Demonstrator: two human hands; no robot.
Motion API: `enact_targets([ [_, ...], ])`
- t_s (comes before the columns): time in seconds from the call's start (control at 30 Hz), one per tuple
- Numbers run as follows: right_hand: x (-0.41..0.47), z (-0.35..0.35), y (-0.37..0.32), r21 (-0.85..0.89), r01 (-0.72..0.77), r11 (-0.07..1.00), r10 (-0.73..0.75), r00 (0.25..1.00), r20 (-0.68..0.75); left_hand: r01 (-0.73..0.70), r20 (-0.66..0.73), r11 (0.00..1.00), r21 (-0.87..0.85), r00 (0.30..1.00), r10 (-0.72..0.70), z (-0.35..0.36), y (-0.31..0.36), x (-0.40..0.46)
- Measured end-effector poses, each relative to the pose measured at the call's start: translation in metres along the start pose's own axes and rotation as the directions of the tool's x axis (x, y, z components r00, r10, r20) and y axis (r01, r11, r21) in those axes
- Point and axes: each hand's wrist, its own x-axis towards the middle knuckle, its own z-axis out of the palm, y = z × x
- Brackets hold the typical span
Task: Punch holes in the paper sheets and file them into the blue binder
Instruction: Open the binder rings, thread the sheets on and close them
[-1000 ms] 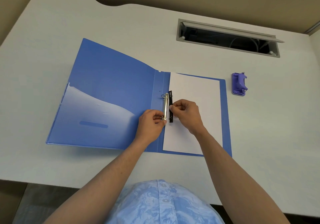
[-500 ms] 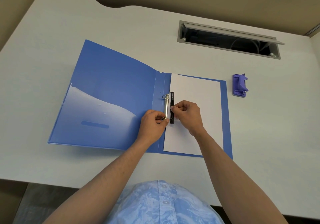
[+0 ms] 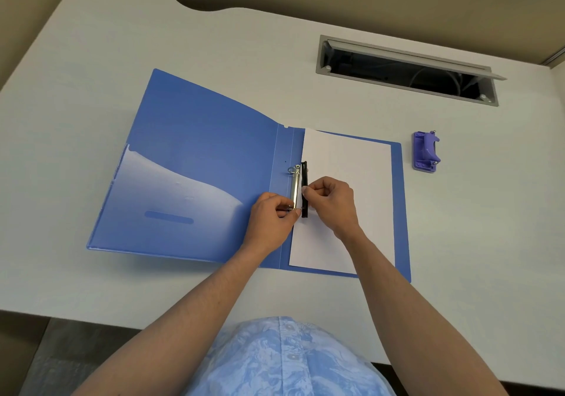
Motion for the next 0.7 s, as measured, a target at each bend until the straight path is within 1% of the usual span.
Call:
enact_targets([
  [0.4,0.003,0.000,-0.001,-0.010,-0.044,0.999,0.043,0.999,-0.033,-0.006,-0.005,1.000,-0.005,1.000,0.006,0.001,0.000,-0.001],
  [0.6,0.003,-0.003,0.007,-0.061,-0.082,0.995,0.082,0.997,0.001,-0.029,-0.073,0.999,-0.016,0.997,0.027,0.007,0.000,-0.004],
  [0.7,0.002,-0.003,0.009,-0.062,-0.076,0.995,0.077,0.997,0.014,-0.022,-0.088,1.000,-0.002,0.996,0.022,0.009,0.001,-0.004],
])
